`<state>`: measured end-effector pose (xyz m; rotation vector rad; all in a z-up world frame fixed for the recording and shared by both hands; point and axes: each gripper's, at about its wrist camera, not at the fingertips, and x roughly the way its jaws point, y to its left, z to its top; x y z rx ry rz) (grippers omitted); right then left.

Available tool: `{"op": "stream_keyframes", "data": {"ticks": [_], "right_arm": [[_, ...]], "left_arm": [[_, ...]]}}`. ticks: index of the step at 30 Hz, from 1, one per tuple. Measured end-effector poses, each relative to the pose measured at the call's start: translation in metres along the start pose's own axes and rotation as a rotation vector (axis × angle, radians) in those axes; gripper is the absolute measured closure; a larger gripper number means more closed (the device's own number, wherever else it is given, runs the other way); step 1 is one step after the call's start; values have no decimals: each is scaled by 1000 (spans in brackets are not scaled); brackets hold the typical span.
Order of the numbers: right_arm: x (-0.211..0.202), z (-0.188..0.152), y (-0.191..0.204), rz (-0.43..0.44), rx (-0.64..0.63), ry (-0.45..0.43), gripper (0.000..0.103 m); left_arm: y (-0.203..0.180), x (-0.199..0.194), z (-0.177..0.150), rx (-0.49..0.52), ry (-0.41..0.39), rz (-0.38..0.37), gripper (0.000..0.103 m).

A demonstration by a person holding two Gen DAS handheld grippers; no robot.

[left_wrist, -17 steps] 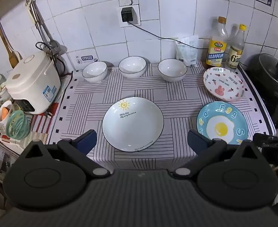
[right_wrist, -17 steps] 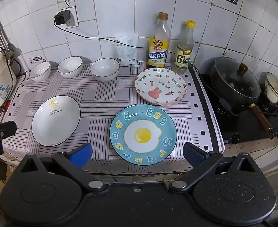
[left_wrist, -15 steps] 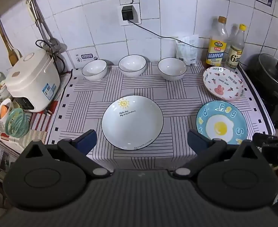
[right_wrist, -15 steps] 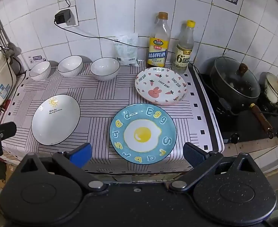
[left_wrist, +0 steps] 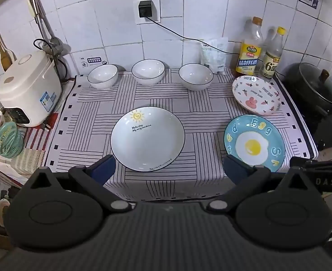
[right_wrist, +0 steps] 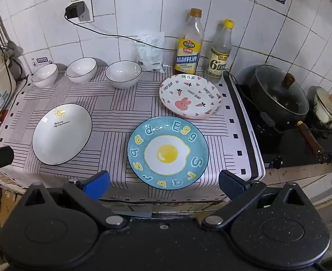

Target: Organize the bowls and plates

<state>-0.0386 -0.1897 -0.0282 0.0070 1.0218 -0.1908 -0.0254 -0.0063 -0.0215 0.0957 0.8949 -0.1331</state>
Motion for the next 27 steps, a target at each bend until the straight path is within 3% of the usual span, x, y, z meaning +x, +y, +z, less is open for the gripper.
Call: {"op": "stream_keyframes", "data": {"ticks": [27], "right_arm": [[-2,0,15,59,-40,-76,0]], "left_arm": [[20,2,5,-17,-16,-4,0]]}}
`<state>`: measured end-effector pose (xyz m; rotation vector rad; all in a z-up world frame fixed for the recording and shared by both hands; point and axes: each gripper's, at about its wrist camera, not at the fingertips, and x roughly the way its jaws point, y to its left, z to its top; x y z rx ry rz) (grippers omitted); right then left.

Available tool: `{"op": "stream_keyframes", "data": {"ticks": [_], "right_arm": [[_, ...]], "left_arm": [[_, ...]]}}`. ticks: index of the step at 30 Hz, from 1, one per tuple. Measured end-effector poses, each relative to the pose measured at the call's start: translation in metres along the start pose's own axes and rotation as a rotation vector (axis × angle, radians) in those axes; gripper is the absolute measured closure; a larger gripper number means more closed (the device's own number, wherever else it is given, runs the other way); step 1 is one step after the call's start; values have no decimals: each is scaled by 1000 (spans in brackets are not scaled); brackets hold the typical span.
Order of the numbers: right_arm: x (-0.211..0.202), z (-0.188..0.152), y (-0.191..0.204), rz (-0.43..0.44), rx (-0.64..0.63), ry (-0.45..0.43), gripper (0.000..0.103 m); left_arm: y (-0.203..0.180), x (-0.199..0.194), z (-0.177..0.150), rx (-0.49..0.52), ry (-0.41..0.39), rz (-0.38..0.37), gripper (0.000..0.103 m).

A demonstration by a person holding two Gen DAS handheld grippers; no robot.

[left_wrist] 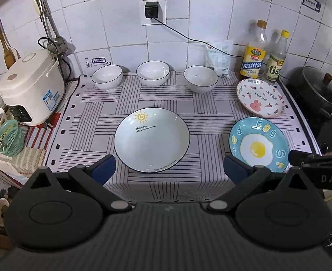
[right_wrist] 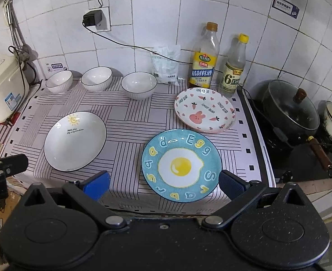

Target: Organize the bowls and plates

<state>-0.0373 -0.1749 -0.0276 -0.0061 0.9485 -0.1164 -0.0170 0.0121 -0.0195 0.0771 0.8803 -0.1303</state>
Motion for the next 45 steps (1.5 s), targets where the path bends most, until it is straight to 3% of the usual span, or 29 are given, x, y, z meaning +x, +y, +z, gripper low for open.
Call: {"op": "stream_keyframes", "data": {"ticks": [13,25,27,30,34,37,40,45], "right_arm": [[2,-3,-1,-8,14,-10,0],[9,-2,-3,0,18,-5,0],[7,-4,-3,28,16,-36,0],[2,-7,-6,107,13,-152,0],[6,-11,-14,283,12,-329,0],[25,0,-6,356,5,-333,2],[45,7,13,377,-66,-328,6],[87,9,46,431,-96,-317,9]], "left_arm": [[7,1,-4,-28,-44,8,0],[18,7,-4,-55,-37,-10,1],[24,9,-3,-65,-36,-24,2],[37,13,1,-89,-23,-38,3],[58,27,8,-91,-6,-33,9],[78,48,13,-108,32,-13,13],[99,74,17,-140,80,-19,21],[129,128,17,-180,157,-66,34]]}}
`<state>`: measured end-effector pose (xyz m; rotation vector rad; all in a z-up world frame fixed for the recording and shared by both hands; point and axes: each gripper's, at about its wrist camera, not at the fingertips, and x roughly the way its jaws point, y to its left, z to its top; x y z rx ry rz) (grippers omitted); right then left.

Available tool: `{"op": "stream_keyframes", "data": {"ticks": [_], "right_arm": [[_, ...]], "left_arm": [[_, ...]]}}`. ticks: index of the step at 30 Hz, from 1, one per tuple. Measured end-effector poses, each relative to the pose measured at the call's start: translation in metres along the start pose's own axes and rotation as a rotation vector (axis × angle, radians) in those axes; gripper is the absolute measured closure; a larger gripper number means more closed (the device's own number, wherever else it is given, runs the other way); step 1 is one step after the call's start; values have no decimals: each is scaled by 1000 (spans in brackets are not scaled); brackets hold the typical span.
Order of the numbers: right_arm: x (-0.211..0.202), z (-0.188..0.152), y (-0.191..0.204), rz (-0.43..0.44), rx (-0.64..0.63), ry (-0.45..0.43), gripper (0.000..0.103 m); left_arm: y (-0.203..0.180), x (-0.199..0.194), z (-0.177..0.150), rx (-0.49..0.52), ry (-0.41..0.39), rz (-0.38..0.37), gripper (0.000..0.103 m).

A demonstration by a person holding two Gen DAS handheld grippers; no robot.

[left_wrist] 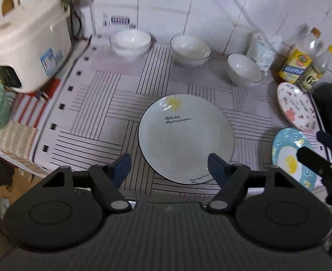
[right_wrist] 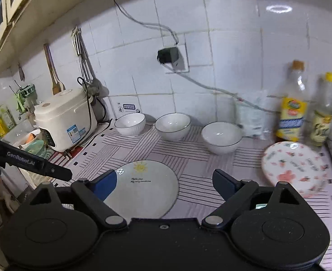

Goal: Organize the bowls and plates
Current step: 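Grasp the rim of the white sun-print plate with the left tool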

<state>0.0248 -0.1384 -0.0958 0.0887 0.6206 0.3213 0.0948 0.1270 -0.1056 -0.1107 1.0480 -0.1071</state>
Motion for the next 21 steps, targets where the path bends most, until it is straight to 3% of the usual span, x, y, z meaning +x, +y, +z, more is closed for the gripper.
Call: {"op": "stream_keyframes", "data": {"ticks": [5,8,12,17,19,21], "right_arm": [[61,-26,-12,31,129,78,25],[94,-47,-21,41,232,151,37],[120,-71,-24,59,356,182,46],[137,-89,-19,62,404,194,55],[142,-91,-20,53,412,192,63],[146,-93,-23,49,444,185,72]], "left_arm": [[22,50,6,4,56,-15,35],[33,78,8,23,86,-33,44],[48,118,6,17,191,-65,45],[58,140,6,-5,221,-99,68],[58,143,6,13,208,-127,80],[60,145,7,4,175,-158,83]]}}
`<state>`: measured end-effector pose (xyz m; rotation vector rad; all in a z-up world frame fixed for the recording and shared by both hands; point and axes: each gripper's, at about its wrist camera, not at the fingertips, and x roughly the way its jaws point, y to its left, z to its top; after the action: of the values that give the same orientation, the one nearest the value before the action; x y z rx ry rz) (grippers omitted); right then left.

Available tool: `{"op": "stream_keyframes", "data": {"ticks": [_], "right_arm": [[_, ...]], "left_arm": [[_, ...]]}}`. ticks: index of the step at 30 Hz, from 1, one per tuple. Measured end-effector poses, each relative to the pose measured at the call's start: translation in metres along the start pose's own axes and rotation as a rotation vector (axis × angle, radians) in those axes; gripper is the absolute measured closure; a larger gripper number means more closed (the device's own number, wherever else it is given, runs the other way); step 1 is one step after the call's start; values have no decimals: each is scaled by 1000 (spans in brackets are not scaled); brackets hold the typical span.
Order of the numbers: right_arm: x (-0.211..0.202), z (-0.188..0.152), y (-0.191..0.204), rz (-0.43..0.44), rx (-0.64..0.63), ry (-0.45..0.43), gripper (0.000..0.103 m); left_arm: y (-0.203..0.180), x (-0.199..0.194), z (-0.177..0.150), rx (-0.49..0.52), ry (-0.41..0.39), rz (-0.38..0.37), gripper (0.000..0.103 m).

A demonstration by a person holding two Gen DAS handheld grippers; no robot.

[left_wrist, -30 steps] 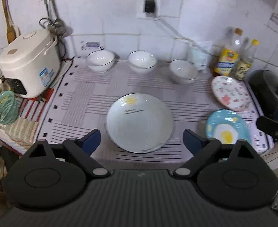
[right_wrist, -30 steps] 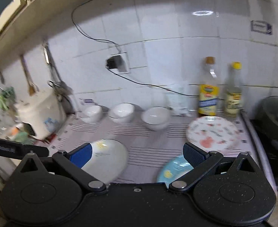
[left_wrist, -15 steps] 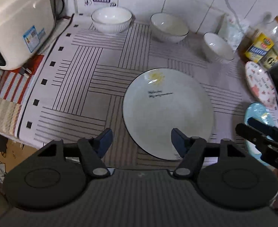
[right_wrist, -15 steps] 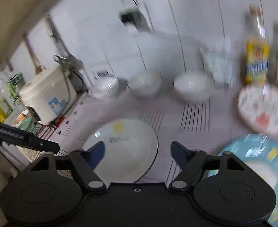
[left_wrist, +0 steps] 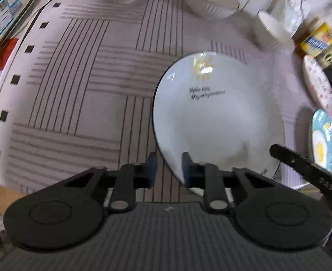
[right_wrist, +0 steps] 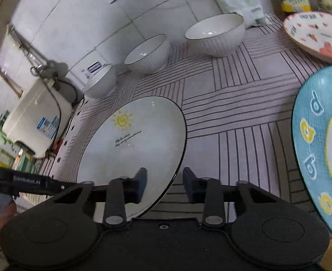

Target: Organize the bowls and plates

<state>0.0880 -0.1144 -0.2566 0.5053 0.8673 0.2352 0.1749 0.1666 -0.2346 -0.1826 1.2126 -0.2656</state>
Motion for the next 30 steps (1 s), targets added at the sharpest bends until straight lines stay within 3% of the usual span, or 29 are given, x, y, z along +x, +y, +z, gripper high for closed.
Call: {"op": "stream_keyframes", "data": {"ticks": [3,4,12,15,20,30], "right_arm": [[6,1,-3,-28,27,-6,87],[8,2,-6,-34,42,2,87],[24,2,-12,-27,112,8,88],[23,5,-9,-33,80,11,87],[13,10,-4,-38,50,6,86],[3,35,-9,-36,0,-57,84]], "left_arm": [[8,4,-1,-27,-14,-12,92],[10,6,0,-32,-16,-25,92],[21,21,6,-80,9,-66,91],[14,20,7,-21,12,-48,90],[6,19,13,32,39,-83,89],[-22,15,53,138,-13,-91,88]]}}
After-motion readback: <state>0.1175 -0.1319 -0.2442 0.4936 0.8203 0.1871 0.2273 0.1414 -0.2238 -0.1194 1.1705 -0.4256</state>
